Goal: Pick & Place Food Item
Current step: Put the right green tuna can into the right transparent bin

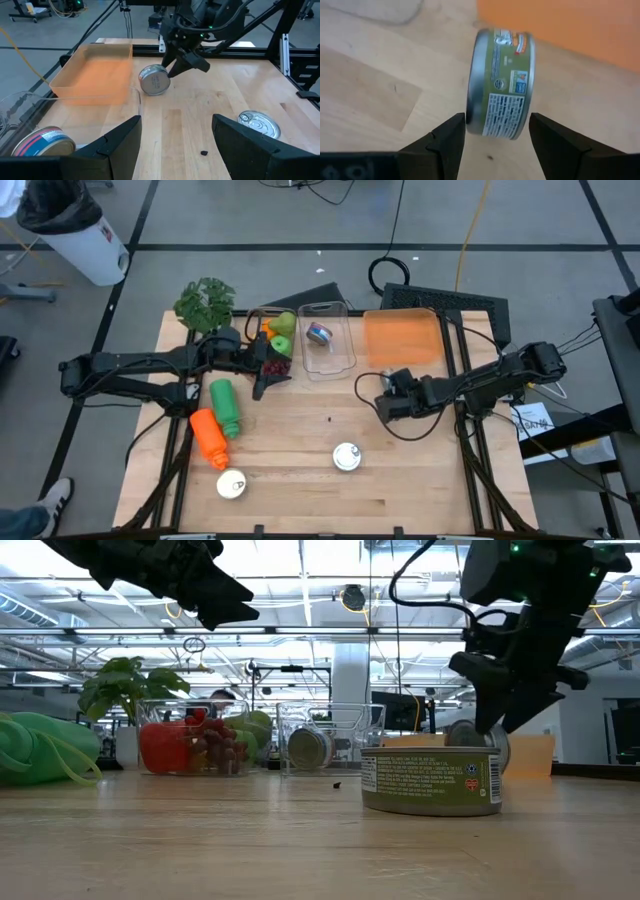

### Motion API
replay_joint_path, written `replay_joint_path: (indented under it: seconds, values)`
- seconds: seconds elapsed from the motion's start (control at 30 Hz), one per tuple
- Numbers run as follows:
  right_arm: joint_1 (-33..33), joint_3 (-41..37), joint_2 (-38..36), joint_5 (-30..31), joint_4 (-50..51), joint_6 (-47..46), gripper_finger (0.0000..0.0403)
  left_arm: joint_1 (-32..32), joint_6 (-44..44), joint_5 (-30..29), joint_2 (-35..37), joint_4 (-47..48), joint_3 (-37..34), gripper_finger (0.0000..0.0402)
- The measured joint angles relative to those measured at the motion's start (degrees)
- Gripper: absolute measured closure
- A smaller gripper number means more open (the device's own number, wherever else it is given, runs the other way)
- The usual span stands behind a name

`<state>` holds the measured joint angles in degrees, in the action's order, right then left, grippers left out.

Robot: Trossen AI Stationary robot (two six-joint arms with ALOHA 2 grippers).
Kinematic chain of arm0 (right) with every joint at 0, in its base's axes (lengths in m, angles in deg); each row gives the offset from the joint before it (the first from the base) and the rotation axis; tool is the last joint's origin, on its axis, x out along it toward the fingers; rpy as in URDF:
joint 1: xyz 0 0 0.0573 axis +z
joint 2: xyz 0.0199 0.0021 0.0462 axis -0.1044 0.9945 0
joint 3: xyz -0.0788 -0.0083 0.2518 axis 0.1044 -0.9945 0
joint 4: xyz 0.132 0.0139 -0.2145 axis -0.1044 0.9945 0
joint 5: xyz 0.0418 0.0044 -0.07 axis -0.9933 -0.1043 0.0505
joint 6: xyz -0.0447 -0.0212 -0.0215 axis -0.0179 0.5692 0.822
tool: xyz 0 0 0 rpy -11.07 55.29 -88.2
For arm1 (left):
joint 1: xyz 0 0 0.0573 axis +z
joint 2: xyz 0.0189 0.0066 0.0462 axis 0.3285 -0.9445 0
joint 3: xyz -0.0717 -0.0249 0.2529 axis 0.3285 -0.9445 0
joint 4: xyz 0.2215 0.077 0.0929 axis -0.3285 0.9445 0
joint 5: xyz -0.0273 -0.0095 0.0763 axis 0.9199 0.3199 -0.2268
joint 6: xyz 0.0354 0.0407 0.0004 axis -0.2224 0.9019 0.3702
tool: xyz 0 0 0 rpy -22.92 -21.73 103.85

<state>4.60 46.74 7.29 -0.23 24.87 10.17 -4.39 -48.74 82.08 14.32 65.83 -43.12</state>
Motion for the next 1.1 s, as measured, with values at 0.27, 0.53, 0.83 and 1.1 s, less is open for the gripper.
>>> replay_joint_path:
  seconds: [0.27, 0.53, 0.83, 1.1]
  values:
    - [-1.95, -1.71, -0.02, 1.66, -3.63, 1.41, 0.0195, 0.02, -0.42, 0.00, 0.00, 0.00, 0.00, 0.0149]
    - [-3.55, -7.62, -0.02, 1.51, -14.34, 4.39, 0.0195, 0.00, -0.42, 0.00, 0.00, 0.00, 0.00, 0.0149]
    - [-2.81, -8.27, -1.20, 1.50, -15.87, 9.32, 0.0260, 0.02, -0.18, -0.01, 0.00, -0.01, 0.00, 0.0149]
    - [-1.73, -7.76, -8.26, 1.73, -29.62, 30.27, 0.0260, -0.48, -3.96, -1.33, -0.64, -5.04, -0.02, 0.0149]
